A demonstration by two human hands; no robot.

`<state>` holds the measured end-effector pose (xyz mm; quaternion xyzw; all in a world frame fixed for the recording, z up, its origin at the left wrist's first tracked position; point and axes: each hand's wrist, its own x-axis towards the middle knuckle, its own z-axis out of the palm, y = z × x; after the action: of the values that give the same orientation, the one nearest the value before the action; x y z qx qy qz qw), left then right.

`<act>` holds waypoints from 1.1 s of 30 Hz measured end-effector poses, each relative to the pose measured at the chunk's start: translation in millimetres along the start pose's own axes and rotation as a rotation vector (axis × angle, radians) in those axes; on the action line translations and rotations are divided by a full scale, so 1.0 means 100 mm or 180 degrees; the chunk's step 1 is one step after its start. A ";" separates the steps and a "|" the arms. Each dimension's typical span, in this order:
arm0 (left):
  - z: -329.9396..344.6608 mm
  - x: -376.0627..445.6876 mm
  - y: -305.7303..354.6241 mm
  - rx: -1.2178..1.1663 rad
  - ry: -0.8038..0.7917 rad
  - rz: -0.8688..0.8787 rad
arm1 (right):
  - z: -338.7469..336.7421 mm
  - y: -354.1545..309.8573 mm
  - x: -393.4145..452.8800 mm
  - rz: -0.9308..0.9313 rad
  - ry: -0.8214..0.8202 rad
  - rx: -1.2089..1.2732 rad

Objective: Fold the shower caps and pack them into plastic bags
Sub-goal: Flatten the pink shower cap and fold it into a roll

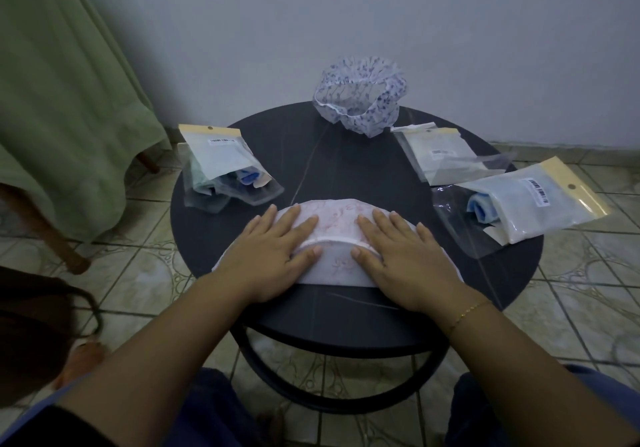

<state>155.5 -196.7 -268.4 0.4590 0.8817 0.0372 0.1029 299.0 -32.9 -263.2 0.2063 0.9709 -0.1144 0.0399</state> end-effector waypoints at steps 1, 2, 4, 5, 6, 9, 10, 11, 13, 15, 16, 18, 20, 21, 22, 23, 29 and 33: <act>-0.01 -0.03 -0.04 -0.0008 -0.0022 -0.0017 | 0.00 0.00 -0.01 -0.0005 -0.0014 -0.0004; -0.01 -0.05 -0.08 -0.0011 -0.0020 -0.0025 | 0.00 0.01 -0.02 -0.0008 -0.0030 -0.0001; -0.02 -0.11 -0.13 -0.0037 -0.0005 -0.0060 | -0.01 0.03 -0.03 0.0004 -0.0074 0.0005; -0.03 -0.13 -0.15 -0.0059 -0.0010 -0.0093 | -0.01 0.05 -0.04 0.0022 -0.0094 0.0003; -0.04 -0.15 -0.16 -0.0084 -0.0022 -0.0123 | -0.02 0.07 -0.05 0.0043 -0.0104 -0.0002; -0.04 -0.18 -0.17 -0.0108 -0.0073 -0.0154 | -0.02 0.10 -0.08 0.0050 -0.0091 0.0012; -0.04 -0.18 -0.18 -0.0109 -0.0081 -0.0159 | -0.03 0.09 -0.09 0.0026 -0.0057 0.0030; -0.04 -0.17 -0.18 -0.0120 -0.0086 -0.0171 | -0.03 0.09 -0.09 -0.0009 -0.0008 0.0044; -0.05 -0.17 -0.17 -0.0172 -0.0106 -0.0219 | -0.04 0.09 -0.10 -0.0086 0.0163 0.0009; -0.07 -0.19 -0.14 -0.0223 -0.0142 -0.0340 | -0.05 0.09 -0.10 -0.0156 0.0522 -0.0079; -0.08 -0.20 -0.12 -0.0217 -0.0118 -0.0420 | -0.06 0.08 -0.10 -0.0181 0.0722 -0.0104; -0.11 -0.23 -0.08 -0.0036 0.0093 -0.0586 | -0.07 0.07 -0.10 -0.0205 0.1050 -0.0046; -0.14 -0.27 -0.04 0.0284 0.0423 -0.0788 | -0.09 0.05 -0.09 -0.0206 0.1228 0.0042; -0.16 -0.29 -0.01 0.0429 0.0558 -0.0910 | -0.09 0.04 -0.09 -0.0191 0.1231 0.0052; -0.18 -0.30 0.02 0.0550 0.0646 -0.1021 | -0.10 0.03 -0.08 -0.0176 0.1206 0.0055; -0.19 -0.30 0.06 0.0635 0.0688 -0.1102 | -0.10 0.02 -0.08 -0.0160 0.1176 0.0074; -0.23 -0.23 0.22 -0.0068 0.0725 -0.0902 | -0.12 0.06 -0.07 -0.0119 0.1169 0.0172; -0.26 -0.23 0.37 -0.0852 0.0657 -0.0389 | -0.13 0.08 -0.10 -0.0348 0.1341 0.0437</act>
<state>192.8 -193.2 -233.7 0.3805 0.9010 0.1949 0.0742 310.8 -26.2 -251.2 0.1749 0.9575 -0.1366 -0.1841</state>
